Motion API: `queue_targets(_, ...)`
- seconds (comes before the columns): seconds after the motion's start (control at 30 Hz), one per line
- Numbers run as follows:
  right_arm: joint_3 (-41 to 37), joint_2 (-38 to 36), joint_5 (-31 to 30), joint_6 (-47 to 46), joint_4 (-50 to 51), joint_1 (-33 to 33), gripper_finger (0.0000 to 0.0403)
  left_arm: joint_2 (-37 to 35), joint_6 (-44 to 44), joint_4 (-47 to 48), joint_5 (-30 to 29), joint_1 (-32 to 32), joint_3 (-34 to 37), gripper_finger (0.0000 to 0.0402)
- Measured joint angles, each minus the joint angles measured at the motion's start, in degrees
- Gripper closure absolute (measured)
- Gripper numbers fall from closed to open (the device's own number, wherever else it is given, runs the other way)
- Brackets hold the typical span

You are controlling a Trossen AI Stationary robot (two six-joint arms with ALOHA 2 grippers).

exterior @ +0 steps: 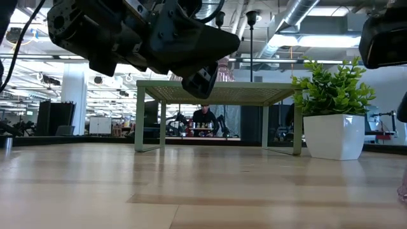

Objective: Pick & Place candle stick holders
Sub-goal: Align the pink candle holder on the shelf with the pink candle holders

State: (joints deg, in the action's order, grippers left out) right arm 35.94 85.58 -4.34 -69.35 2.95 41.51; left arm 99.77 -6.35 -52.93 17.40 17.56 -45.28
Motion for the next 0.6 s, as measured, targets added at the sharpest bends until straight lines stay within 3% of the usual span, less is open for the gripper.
queue_targets(0.2, 0.0, 0.0, -0.02, 4.82, 0.07, -1.43, 0.04, 0.0, 0.02, 0.0, 0.03, 0.04, 0.0, 0.0394)
queue_targets(0.6, 0.0, 0.02, -1.92, 4.89, -0.14, -2.31, 0.0402, -0.07, -1.54, -0.02, 0.02, 0.04, 0.02, 0.0394)
